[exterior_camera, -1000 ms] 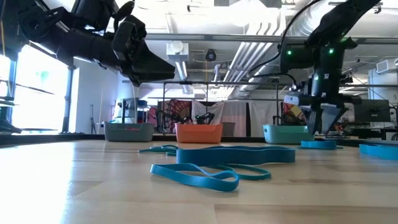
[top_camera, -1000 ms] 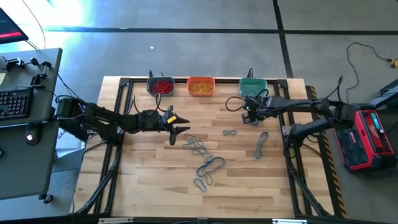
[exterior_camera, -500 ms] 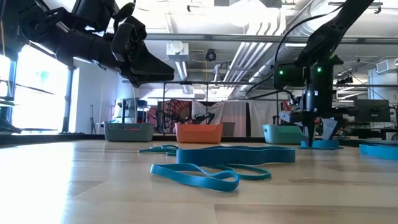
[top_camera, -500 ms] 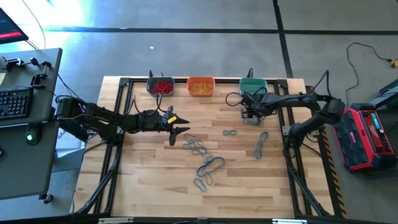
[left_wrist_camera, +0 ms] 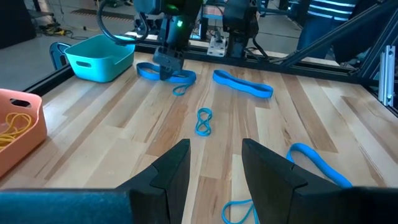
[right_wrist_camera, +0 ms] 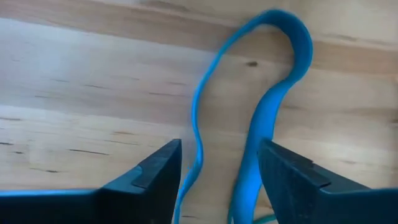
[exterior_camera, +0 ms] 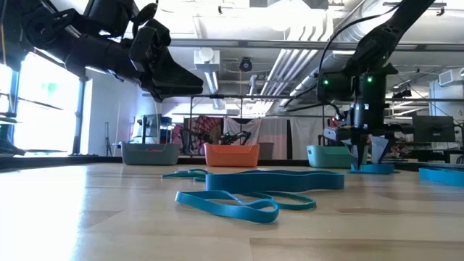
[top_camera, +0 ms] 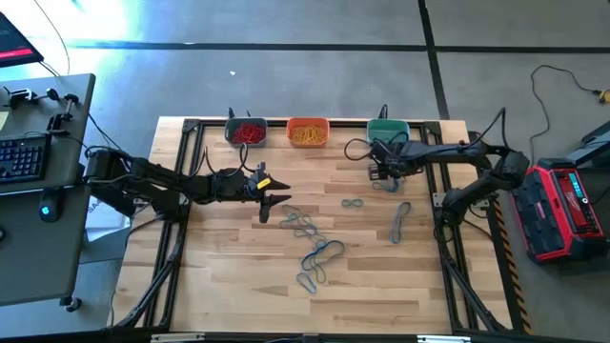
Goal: Sort rubber bands into baskets
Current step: Put the blue rubber band into the light blue bin
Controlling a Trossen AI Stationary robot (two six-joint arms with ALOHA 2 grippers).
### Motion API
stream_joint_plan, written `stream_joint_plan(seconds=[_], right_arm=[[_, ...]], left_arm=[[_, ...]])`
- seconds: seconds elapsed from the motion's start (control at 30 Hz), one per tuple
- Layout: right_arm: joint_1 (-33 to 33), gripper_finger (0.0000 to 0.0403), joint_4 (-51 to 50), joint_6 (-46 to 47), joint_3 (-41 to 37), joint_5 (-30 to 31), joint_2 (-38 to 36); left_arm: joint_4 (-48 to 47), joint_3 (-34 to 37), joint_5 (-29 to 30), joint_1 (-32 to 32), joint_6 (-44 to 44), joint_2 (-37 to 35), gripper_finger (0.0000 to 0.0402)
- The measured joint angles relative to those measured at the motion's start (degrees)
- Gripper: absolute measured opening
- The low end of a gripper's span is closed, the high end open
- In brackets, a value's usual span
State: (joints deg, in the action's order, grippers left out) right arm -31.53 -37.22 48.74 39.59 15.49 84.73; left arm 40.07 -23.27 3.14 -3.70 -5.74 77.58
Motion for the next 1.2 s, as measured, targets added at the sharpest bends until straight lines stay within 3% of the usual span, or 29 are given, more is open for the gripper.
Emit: stream_joint_plan(seconds=[0.4, 0.77, 0.97, 1.2], right_arm=[[0.12, 0.0225, -5.75, 0.83, 3.33, 3.24, -0.07], [-0.85, 0.0225, -2.88, -0.29, 3.33, -0.9, -0.07], [-0.85, 0.0225, -5.5, 2.26, 3.33, 2.31, -0.07], [-1.35, 0.0225, -4.84, 1.88, 3.33, 0.08, 0.45]], left_arm=[[-0.58, 0.0, 0.0, 0.02, -0.2, 0.0, 0.0138], [-1.33, 0.0, 0.0, 0.13, -0.19, 0.0, 0.0138], [-1.42, 0.0, 0.0, 0.13, -0.17, 0.0, 0.0138], [-1.49, 0.0, 0.0, 0.13, -0.15, 0.0, 0.0138]])
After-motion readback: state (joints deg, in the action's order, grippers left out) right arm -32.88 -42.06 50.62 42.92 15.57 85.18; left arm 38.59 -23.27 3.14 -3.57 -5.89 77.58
